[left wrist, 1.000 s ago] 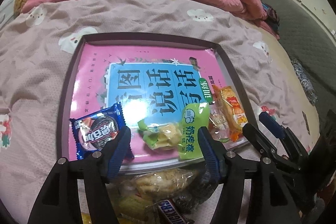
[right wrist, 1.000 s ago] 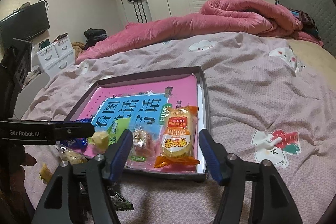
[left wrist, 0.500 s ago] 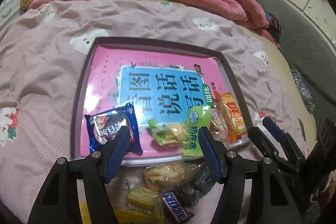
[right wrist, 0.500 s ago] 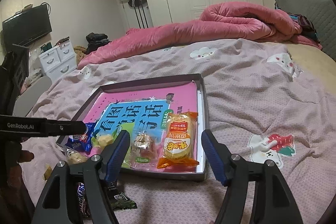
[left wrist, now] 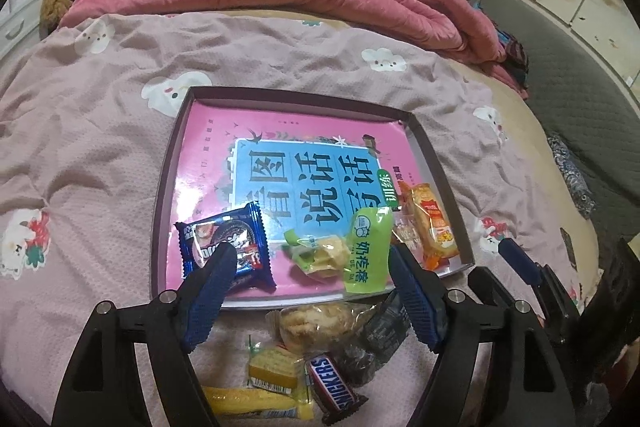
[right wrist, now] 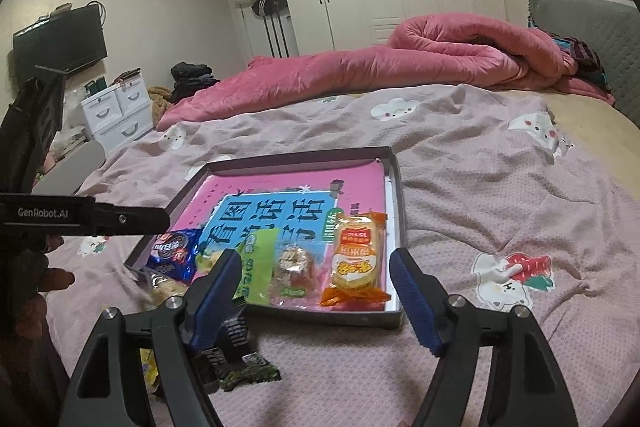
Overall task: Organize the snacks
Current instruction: 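Pull both open grippers back from the tray toward the snacks on the bed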
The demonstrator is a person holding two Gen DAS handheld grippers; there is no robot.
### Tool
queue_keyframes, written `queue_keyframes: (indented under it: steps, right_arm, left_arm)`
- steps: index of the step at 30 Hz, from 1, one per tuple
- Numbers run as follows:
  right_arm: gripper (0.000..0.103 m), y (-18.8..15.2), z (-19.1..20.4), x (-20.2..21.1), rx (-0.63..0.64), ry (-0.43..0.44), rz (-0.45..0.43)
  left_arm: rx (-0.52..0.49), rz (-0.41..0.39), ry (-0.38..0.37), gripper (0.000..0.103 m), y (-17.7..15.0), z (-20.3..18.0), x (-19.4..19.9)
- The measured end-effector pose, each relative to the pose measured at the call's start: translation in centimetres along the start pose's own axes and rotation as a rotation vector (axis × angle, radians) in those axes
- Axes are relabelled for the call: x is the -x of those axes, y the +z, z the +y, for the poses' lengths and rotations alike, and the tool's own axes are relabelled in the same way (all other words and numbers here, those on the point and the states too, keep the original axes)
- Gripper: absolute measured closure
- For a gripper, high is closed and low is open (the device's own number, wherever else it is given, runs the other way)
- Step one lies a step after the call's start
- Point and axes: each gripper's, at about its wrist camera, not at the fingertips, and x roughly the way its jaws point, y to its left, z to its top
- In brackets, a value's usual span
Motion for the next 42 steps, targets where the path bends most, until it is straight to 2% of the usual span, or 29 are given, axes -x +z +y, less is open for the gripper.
queue_keyframes:
  steps: [13, 17, 35, 42]
  right_arm:
    - [0.026, -0.7, 1.7, 1.1, 0.040, -0.006, -0.001]
    - [0.022, -0.7, 2.1, 1.7, 0.051, -0.008, -0.015]
    - [0.021, -1.7, 3.6, 3.3, 0.086, -0.034, 0.006]
    - [0.021, -2.2, 4.2, 3.5, 0.096, -0.038, 0.025]
  left_arm:
    - [0.010, -0.023, 0.003, 0.024, -0.6, 1.4, 1.9]
    - [0.010, -0.027, 0.001, 0.024, -1.0, 1.7, 2.4]
    - [-0.001, -0.047, -0.010, 0.024, -2.4, 2.6, 4.6]
    - [-0.009, -0.030, -0.011, 0.024, -3.6, 2.7, 4.7]
